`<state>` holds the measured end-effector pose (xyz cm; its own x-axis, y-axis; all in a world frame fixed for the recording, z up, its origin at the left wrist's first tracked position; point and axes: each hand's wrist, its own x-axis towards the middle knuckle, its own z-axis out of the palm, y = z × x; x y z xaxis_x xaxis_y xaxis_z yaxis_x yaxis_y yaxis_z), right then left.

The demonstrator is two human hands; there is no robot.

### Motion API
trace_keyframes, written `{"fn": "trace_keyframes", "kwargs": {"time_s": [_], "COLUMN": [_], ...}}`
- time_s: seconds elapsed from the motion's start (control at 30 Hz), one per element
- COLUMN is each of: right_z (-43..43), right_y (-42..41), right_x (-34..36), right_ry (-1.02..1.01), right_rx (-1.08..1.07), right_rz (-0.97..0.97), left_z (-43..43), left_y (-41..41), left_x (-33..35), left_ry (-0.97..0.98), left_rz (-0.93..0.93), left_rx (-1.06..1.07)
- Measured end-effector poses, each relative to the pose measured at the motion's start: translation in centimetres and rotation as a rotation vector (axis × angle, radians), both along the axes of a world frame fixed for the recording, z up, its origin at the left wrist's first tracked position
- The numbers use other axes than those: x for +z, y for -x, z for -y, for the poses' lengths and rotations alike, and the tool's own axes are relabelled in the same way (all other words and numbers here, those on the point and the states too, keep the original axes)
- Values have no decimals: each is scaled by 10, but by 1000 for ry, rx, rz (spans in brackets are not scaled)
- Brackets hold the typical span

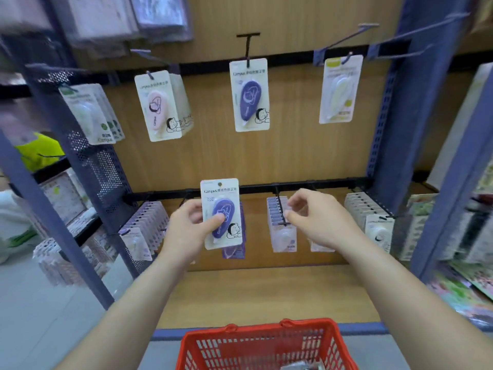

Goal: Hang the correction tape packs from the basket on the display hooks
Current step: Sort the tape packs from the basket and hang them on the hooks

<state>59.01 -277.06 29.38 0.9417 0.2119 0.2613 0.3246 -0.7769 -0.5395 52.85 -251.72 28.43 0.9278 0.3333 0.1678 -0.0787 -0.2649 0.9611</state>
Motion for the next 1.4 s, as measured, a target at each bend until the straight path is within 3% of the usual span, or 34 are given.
{"fn": "trace_keyframes", "kwargs": {"time_s": [0.23, 0.4, 0.87, 1.4], "right_z": [37, 42, 33, 38], "right_y": [1, 3, -1, -5], "right_x": [29, 31, 23, 21], "right_ry": [58, 79, 113, 102], "right_rx": [-62, -58, -48, -61], "right_rz": [71, 72, 42, 33], "left_z": [34, 50, 37, 43], "left_y": [-71, -97, -115, -125], "left_x": [119, 158, 161, 162], "left_ry": [-135, -176, -95, -129], "left_rz": [246, 336, 411, 436], "left_rx": [-1, 40, 10, 63]}}
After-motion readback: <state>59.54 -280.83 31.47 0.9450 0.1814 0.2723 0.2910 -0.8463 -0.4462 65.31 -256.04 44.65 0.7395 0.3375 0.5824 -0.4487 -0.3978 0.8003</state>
